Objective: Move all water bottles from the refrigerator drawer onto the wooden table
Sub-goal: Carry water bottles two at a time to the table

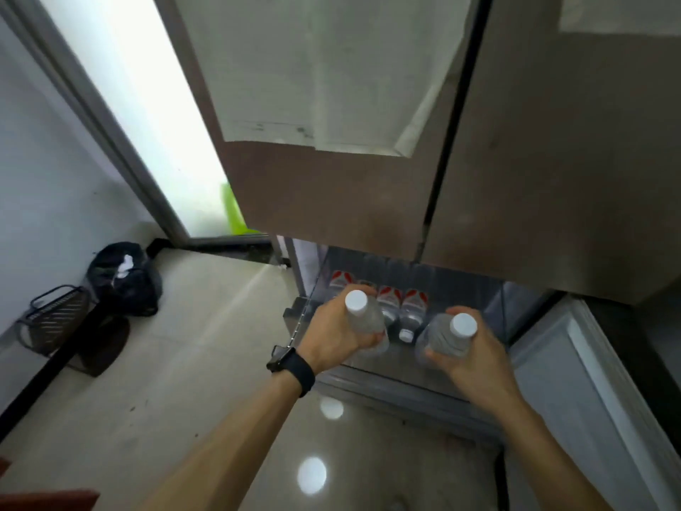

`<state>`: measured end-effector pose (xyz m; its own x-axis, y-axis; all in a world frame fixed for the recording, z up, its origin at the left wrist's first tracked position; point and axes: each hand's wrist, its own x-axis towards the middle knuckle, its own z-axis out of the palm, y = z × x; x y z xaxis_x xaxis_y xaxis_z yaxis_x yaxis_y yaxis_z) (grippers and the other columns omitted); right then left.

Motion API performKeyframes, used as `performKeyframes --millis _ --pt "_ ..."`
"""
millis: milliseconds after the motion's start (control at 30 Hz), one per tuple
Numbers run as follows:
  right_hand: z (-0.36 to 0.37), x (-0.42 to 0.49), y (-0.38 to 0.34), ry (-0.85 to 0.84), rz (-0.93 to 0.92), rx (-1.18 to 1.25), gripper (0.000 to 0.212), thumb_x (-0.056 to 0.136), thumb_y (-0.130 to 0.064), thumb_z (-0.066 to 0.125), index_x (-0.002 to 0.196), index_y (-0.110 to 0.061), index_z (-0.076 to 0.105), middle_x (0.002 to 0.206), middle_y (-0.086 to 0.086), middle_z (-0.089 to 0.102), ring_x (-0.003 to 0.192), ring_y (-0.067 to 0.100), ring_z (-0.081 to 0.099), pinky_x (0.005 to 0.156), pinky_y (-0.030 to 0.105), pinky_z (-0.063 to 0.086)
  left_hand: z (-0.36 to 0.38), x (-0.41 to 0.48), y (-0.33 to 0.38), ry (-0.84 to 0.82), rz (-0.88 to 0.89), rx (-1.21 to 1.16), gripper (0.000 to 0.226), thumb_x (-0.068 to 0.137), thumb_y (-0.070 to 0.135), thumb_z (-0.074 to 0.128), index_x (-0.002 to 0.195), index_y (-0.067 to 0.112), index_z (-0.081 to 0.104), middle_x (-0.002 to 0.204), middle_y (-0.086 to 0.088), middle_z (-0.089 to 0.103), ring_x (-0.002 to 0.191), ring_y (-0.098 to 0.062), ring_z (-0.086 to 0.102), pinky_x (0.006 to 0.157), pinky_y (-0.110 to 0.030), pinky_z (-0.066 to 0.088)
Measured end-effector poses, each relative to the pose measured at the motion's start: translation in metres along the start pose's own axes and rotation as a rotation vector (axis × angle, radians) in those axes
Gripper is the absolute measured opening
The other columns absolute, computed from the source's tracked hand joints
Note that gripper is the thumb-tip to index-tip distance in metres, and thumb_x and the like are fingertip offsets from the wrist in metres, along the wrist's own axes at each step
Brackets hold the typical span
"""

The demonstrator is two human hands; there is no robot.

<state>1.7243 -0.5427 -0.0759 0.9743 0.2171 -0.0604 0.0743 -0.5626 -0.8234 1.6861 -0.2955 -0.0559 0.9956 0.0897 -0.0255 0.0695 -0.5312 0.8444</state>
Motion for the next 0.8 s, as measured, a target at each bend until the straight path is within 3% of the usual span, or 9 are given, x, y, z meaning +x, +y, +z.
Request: performKeyframes --millis 100,167,333,467,600,733,800 --pt "0.029 -0.016 -0.071 -0.056 -0.144 0.015 0.061 0.07 -0.021 0.087 0.114 -0.041 0.049 0.105 -0.019 0.061 0.094 -0.004 0.059 0.068 0.011 0.042 -0.058 -0.053 -0.011 0.167 0.003 -0.032 0.061 0.072 0.028 0.09 0.124 0.032 0.058 0.112 0.014 0.067 0.102 -0.002 0.064 0.091 -0.022 0.054" --pt "0.059 -0.032 -0.116 -0.116 -0.239 0.033 0.065 0.069 -0.021 0.088 0.117 -0.04 0.049 0.106 -0.02 0.06 0.094 -0.004 0.058 0.067 0.01 0.044 -0.098 -0.095 -0.02 0.297 0.004 -0.047 0.059 0.07 0.03 0.091 0.12 0.036 0.059 0.112 0.014 0.068 0.103 -0.004 0.064 0.09 -0.022 0.053" --pt "0.167 -0.094 -0.211 -0.313 -0.426 0.053 0.067 0.067 -0.027 0.09 0.115 -0.044 0.046 0.108 -0.021 0.056 0.097 0.005 0.058 0.077 0.028 0.052 -0.203 -0.226 -0.051 0.575 -0.079 -0.009 0.056 0.069 0.032 0.09 0.114 0.042 0.059 0.105 0.018 0.068 0.095 -0.001 0.063 0.081 -0.017 0.051" --pt "0.263 -0.159 -0.271 -0.52 -0.54 0.02 0.067 0.067 -0.033 0.089 0.118 -0.042 0.047 0.109 -0.018 0.058 0.098 0.004 0.056 0.076 0.025 0.046 -0.265 -0.351 -0.093 0.73 -0.22 0.037 0.057 0.07 0.032 0.089 0.117 0.042 0.057 0.103 0.017 0.067 0.094 0.0 0.061 0.078 -0.016 0.052" --pt "0.346 -0.229 -0.318 -0.731 -0.607 0.011 0.065 0.065 -0.033 0.089 0.115 -0.039 0.048 0.106 -0.019 0.059 0.097 0.002 0.057 0.073 0.021 0.044 -0.305 -0.464 -0.132 0.855 -0.406 0.085 0.06 0.069 0.033 0.087 0.118 0.045 0.055 0.105 0.018 0.066 0.096 -0.003 0.062 0.084 -0.03 0.054" --pt "0.424 -0.292 -0.356 -0.943 -0.678 -0.037 0.061 0.065 -0.029 0.088 0.11 -0.039 0.049 0.104 -0.019 0.061 0.096 0.001 0.058 0.072 0.019 0.044 -0.326 -0.559 -0.16 0.99 -0.564 0.056 0.058 0.069 0.032 0.087 0.117 0.043 0.056 0.103 0.019 0.065 0.095 0.002 0.059 0.078 -0.022 0.05" --pt "0.46 -0.321 -0.375 -1.042 -0.706 -0.065 0.06 0.066 -0.028 0.088 0.109 -0.041 0.048 0.102 -0.02 0.061 0.094 -0.001 0.057 0.07 0.017 0.043 -0.335 -0.6 -0.176 1.044 -0.638 0.049 0.057 0.069 0.032 0.087 0.116 0.044 0.056 0.103 0.018 0.065 0.094 -0.002 0.06 0.078 -0.024 0.052"
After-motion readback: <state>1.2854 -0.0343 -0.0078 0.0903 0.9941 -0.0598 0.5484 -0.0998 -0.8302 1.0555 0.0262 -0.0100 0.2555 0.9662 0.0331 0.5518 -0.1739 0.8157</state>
